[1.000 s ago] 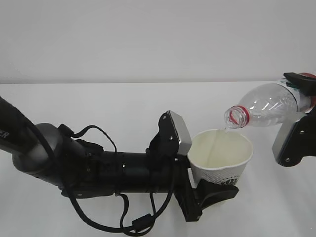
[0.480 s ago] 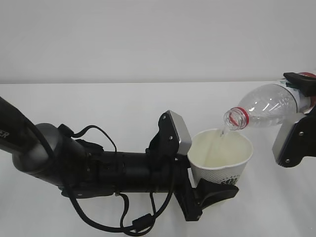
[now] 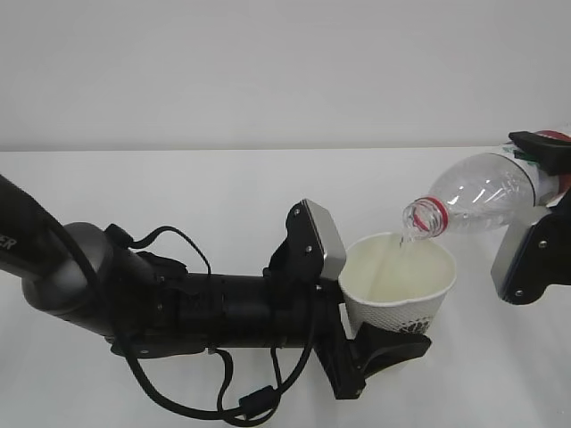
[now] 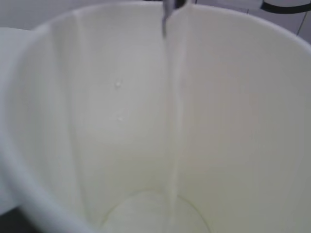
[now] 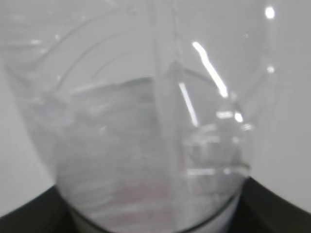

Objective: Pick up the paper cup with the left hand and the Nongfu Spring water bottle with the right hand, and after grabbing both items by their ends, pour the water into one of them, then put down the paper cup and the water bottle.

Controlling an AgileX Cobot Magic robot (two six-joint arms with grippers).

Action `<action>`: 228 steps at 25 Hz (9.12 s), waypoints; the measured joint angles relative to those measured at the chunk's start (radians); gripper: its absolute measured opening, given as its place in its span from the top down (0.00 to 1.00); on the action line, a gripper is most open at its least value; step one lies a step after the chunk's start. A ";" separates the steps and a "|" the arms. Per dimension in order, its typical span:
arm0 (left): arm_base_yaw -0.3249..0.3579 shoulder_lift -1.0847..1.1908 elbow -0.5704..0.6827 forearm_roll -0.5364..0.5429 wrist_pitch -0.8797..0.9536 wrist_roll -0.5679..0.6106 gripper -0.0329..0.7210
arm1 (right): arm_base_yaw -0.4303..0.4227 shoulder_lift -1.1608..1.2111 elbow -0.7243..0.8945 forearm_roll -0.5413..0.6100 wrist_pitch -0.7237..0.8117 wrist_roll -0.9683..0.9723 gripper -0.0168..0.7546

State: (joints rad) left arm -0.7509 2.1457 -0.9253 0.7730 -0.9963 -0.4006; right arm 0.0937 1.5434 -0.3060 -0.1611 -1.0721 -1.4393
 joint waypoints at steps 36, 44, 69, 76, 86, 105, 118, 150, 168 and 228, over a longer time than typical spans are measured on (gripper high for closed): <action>0.000 0.000 0.000 0.000 -0.006 0.000 0.24 | 0.000 0.000 0.000 -0.012 -0.005 -0.027 0.37; 0.000 0.000 0.000 -0.001 -0.006 0.000 0.24 | 0.000 0.000 0.000 -0.012 -0.005 -0.040 0.37; 0.000 0.000 0.000 -0.001 -0.006 0.000 0.24 | 0.000 0.000 0.000 -0.016 -0.007 -0.042 0.37; 0.000 0.000 0.000 -0.001 -0.006 0.000 0.24 | 0.000 0.000 0.000 -0.022 -0.007 -0.042 0.37; 0.000 0.000 0.000 -0.001 -0.006 0.000 0.24 | 0.000 0.000 0.000 -0.022 -0.007 -0.042 0.37; 0.000 0.000 0.000 -0.001 -0.006 0.000 0.25 | 0.000 0.000 0.000 -0.038 -0.010 -0.042 0.37; 0.000 0.000 0.000 -0.001 -0.006 0.000 0.25 | 0.000 0.000 0.000 -0.040 -0.014 -0.042 0.37; 0.000 0.002 0.000 -0.002 -0.006 0.000 0.26 | 0.000 0.000 0.000 -0.059 -0.014 -0.042 0.37; 0.000 0.002 0.000 -0.002 -0.005 0.000 0.26 | 0.000 0.000 0.000 -0.061 -0.014 -0.042 0.37; 0.000 0.002 0.000 -0.004 -0.003 0.000 0.26 | 0.000 0.000 0.000 -0.039 -0.030 -0.081 0.37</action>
State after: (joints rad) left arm -0.7509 2.1474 -0.9253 0.7690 -0.9991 -0.4006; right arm 0.0937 1.5434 -0.3060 -0.2000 -1.1017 -1.5206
